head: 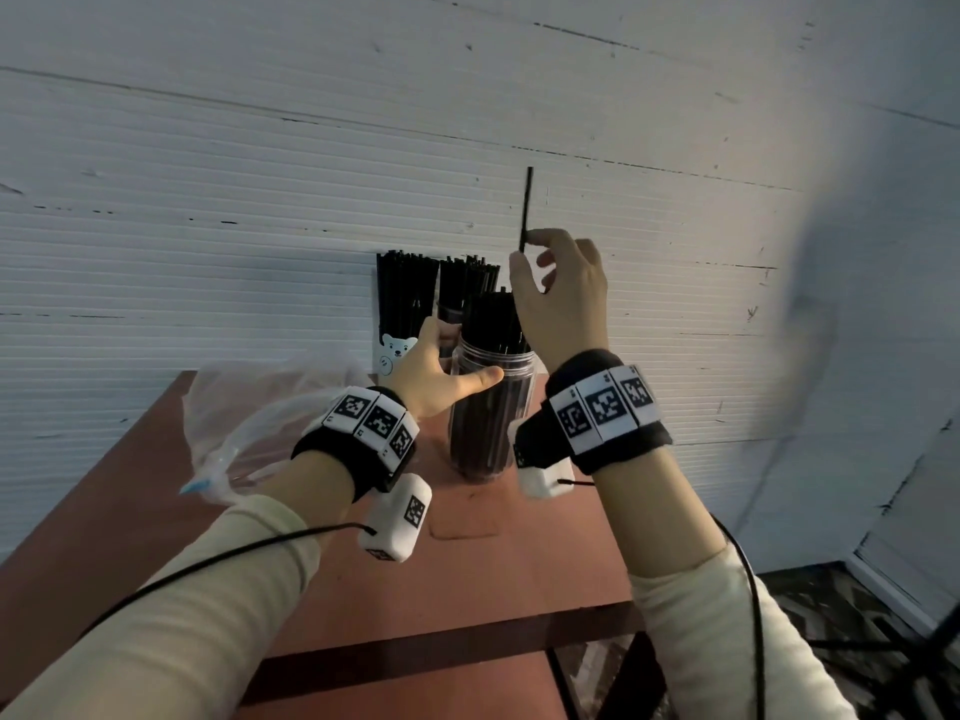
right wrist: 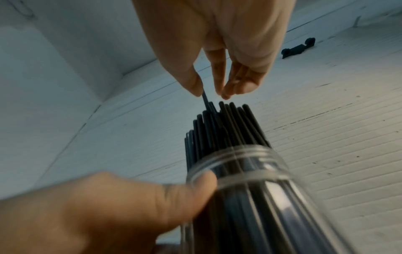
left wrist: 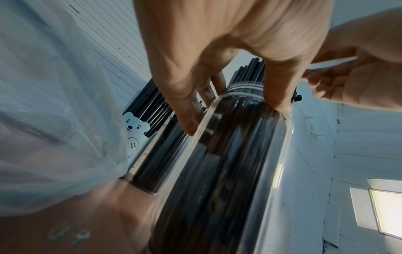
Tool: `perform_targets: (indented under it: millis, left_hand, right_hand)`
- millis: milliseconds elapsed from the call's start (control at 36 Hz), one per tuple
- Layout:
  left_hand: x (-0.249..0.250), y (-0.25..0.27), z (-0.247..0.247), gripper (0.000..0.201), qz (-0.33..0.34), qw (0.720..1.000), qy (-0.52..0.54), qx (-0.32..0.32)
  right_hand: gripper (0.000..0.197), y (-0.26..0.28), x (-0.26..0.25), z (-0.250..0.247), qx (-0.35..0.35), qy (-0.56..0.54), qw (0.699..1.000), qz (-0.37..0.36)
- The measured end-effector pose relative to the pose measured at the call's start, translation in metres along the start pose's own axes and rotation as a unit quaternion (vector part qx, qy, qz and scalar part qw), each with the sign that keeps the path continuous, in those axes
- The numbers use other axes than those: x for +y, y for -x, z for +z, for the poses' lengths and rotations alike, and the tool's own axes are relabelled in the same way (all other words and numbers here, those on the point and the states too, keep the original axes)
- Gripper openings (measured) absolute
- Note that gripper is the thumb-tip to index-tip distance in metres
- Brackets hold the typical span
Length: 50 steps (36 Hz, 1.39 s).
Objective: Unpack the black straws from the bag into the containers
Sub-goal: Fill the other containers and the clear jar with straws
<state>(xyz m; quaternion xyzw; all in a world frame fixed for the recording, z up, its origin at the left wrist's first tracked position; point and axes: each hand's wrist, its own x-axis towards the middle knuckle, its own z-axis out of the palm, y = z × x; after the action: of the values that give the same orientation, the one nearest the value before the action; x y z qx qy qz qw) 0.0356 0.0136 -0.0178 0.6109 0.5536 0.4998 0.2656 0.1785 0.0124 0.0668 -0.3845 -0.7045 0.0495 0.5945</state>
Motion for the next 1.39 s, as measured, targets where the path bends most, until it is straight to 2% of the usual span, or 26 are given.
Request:
perform_targets:
  millis: [83, 222, 417, 639, 722, 833, 889, 1000, 1083, 1194, 1278, 1389]
  left_hand:
    - [0.0, 0.0, 0.0, 0.065, -0.002, 1.0, -0.005, 0.007]
    - [0.0, 0.0, 0.003, 0.066, -0.003, 0.999, -0.028, 0.02]
    - [0.003, 0.003, 0.005, 0.064, -0.006, 0.999, -0.027, 0.027]
    - [0.007, 0.009, 0.005, 0.066, 0.0, 0.999, -0.023, 0.033]
    - [0.009, 0.008, 0.005, 0.065, -0.001, 0.999, -0.03, 0.033]
    - [0.011, 0.008, 0.004, 0.064, -0.006, 0.999, -0.023, 0.023]
    - [0.011, 0.008, 0.004, 0.064, -0.006, 0.999, -0.024, 0.021]
    - [0.009, 0.007, 0.003, 0.068, -0.004, 0.999, -0.027, 0.023]
    - [0.007, 0.006, 0.003, 0.067, -0.003, 0.999, -0.029, 0.021]
    - [0.006, 0.005, 0.003, 0.066, -0.002, 0.999, -0.028, 0.021]
    - [0.006, 0.006, 0.003, 0.067, 0.001, 1.0, -0.021, 0.022]
    - [0.007, 0.009, 0.003, 0.07, -0.005, 1.0, -0.009, 0.015]
  right_hand:
    - [0.011, -0.002, -0.009, 0.001, 0.0, 0.002, 1.0, -0.03]
    - [0.009, 0.021, -0.012, 0.003, 0.008, 0.01, 0.998, -0.062]
    - [0.011, 0.027, 0.005, -0.002, 0.024, 0.035, 0.999, 0.01]
    - [0.007, 0.022, 0.024, -0.006, -0.043, 0.059, 0.996, 0.043]
    - [0.012, 0.014, 0.021, -0.01, -0.046, 0.05, 0.997, 0.023]
    - [0.041, 0.003, 0.013, -0.016, -0.043, -0.01, 0.998, -0.045]
    - [0.037, 0.0, 0.013, -0.017, -0.042, -0.006, 0.997, -0.069]
    - [0.016, 0.001, 0.017, -0.014, -0.039, 0.009, 0.997, -0.064]
    - [0.011, 0.007, 0.023, -0.01, -0.041, 0.018, 0.997, -0.064]
    - [0.018, 0.014, 0.026, -0.009, -0.031, 0.028, 0.995, -0.09]
    - [0.026, 0.019, 0.029, -0.01, -0.065, 0.07, 0.988, -0.124]
    - [0.032, 0.03, 0.037, -0.01, -0.089, 0.066, 0.985, -0.135]
